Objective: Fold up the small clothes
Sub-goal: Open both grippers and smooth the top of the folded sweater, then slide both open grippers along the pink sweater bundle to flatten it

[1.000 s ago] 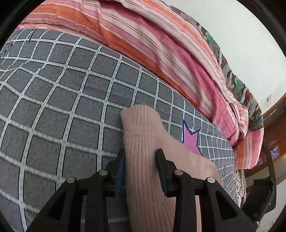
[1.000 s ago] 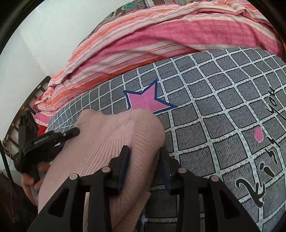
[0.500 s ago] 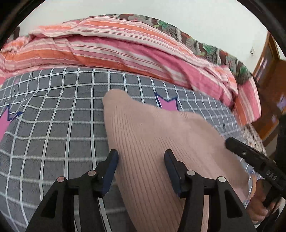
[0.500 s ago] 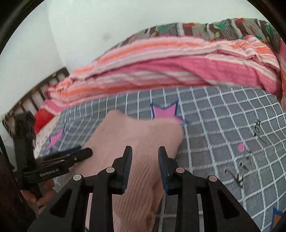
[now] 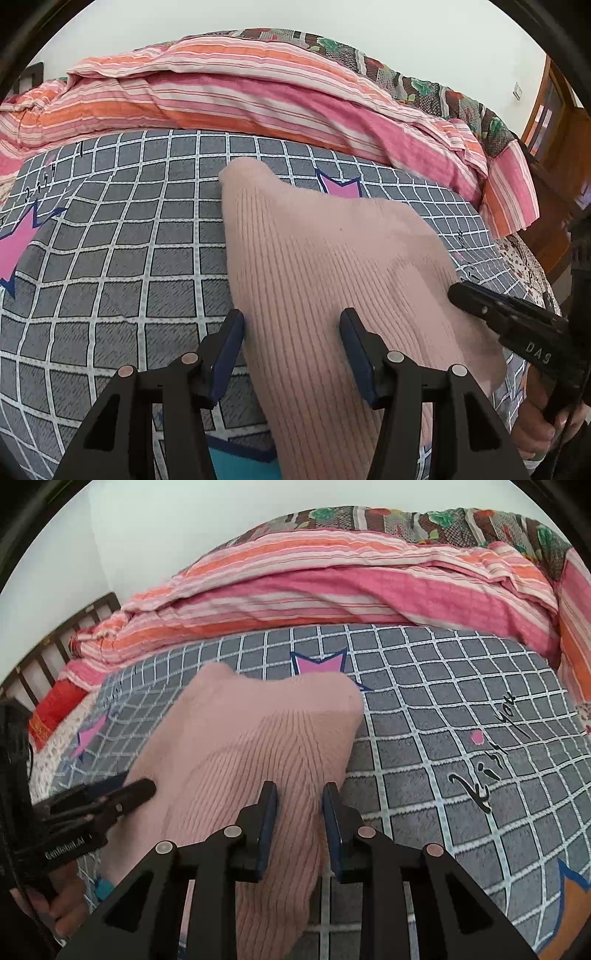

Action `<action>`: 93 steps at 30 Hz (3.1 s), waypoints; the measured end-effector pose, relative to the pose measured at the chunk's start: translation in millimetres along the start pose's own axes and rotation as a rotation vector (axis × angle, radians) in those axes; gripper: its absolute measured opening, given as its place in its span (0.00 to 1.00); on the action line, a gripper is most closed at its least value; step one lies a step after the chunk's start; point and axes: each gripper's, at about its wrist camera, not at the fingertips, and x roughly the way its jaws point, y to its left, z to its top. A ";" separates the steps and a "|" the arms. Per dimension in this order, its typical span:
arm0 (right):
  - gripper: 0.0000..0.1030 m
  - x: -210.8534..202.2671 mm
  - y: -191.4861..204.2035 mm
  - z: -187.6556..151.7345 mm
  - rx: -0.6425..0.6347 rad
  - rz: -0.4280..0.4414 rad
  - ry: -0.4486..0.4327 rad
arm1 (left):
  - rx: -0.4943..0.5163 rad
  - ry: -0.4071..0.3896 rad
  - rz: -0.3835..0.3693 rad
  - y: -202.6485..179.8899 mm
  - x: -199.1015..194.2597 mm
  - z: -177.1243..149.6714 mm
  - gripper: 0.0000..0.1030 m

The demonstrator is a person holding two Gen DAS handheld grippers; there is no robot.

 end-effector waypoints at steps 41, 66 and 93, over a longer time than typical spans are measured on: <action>0.23 -5.3 -29.8 3.4 0.155 0.219 0.027 | -0.036 -0.014 -0.016 4.5 -7.2 10.4 0.55; 0.26 -40.5 -12.8 -7.3 0.058 0.095 -0.073 | -0.004 -0.022 -0.012 5.3 -20.4 7.8 0.55; 0.29 26.7 -6.9 18.6 0.046 -0.027 -0.010 | -0.021 0.005 0.052 8.8 12.9 14.5 0.57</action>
